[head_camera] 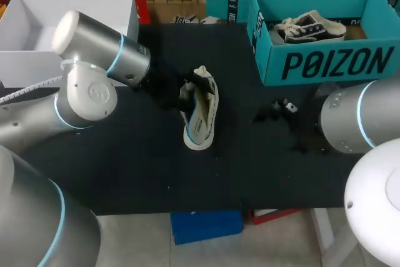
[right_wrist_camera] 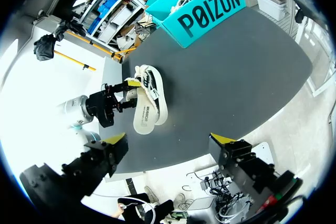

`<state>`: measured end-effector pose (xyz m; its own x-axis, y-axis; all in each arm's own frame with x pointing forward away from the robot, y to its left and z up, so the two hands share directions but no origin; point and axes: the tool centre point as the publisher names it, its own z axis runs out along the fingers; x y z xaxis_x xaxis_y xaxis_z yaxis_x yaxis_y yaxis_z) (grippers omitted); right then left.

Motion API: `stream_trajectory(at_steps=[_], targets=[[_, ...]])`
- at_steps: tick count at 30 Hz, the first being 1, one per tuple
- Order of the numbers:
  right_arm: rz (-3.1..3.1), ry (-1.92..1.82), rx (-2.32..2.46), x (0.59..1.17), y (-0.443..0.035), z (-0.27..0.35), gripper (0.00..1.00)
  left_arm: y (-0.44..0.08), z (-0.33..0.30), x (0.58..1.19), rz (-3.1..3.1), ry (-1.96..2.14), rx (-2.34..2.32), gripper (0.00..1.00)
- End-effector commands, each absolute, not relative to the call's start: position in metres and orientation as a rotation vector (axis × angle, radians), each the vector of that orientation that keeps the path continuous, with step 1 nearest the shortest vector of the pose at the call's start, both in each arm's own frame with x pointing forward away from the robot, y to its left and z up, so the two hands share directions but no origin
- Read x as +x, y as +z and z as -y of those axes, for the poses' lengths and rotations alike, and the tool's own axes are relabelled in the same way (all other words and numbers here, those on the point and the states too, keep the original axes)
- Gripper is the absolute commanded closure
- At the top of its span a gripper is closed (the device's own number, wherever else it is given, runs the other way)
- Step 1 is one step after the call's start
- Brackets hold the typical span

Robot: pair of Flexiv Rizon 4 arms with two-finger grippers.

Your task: Take the shoe out of the shoebox, open the shoe tongue, remove and reinsert the insole, then place the shoe into the shoebox

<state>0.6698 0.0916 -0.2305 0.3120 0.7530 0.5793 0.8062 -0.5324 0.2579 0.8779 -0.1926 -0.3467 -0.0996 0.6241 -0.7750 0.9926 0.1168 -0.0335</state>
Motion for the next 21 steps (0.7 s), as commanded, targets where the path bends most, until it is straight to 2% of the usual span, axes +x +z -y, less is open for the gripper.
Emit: stream_trajectory(at_steps=[1, 3, 6, 7, 8, 9, 10, 11, 13, 14, 15, 21], targets=[[1.469, -1.044, -2.499, 0.67, -0.235, -0.098, 0.0, -0.34, 0.185, 0.865, -1.777, -0.797, 1.586, 0.0], [1.469, -1.044, -2.499, 0.67, -0.235, -0.098, 0.0, -0.339, 0.186, 0.86, -1.775, -0.819, 1.601, 0.0], [1.469, -1.044, -2.499, 0.67, -0.235, -0.098, 0.0, -0.34, 0.186, 0.854, -1.776, -0.842, 1.629, 0.09], [1.469, -1.044, -2.499, 0.67, -0.235, -0.098, 0.0, -0.34, 0.186, 0.852, -1.776, -0.849, 1.638, 0.17], [1.469, -1.044, -2.499, 0.67, -0.235, -0.098, 0.0, -0.341, 0.186, 0.851, -1.78, -0.851, 1.649, 0.35], [1.469, -1.044, -2.499, 0.67, -0.235, -0.098, 0.0, -0.343, 0.185, 0.85, -1.785, -0.854, 1.657, 0.58], [1.469, -1.044, -2.499, 0.67, -0.235, -0.098, 0.0, -0.344, 0.184, 0.849, -1.795, -0.861, 1.666, 0.68], [1.469, -1.044, -2.499, 0.67, -0.235, -0.098, 0.0, -0.346, 0.184, 0.848, -1.802, -0.868, 1.675, 0.75], [1.469, -1.044, -2.499, 0.67, -0.235, -0.098, 0.0, -0.347, 0.182, 0.848, -1.818, -0.87, 1.697, 0.8], [1.469, -1.044, -2.499, 0.67, -0.235, -0.098, 0.0, -0.348, 0.182, 0.848, -1.825, -0.871, 1.702, 0.94], [1.469, -1.044, -2.499, 0.67, -0.235, -0.098, 0.0, -0.349, 0.181, 0.847, -1.834, -0.872, 1.709, 1.0], [1.469, -1.044, -2.499, 0.67, -0.235, -0.098, 0.0, -0.351, 0.18, 0.847, -1.853, -0.884, 1.734, 1.0]])
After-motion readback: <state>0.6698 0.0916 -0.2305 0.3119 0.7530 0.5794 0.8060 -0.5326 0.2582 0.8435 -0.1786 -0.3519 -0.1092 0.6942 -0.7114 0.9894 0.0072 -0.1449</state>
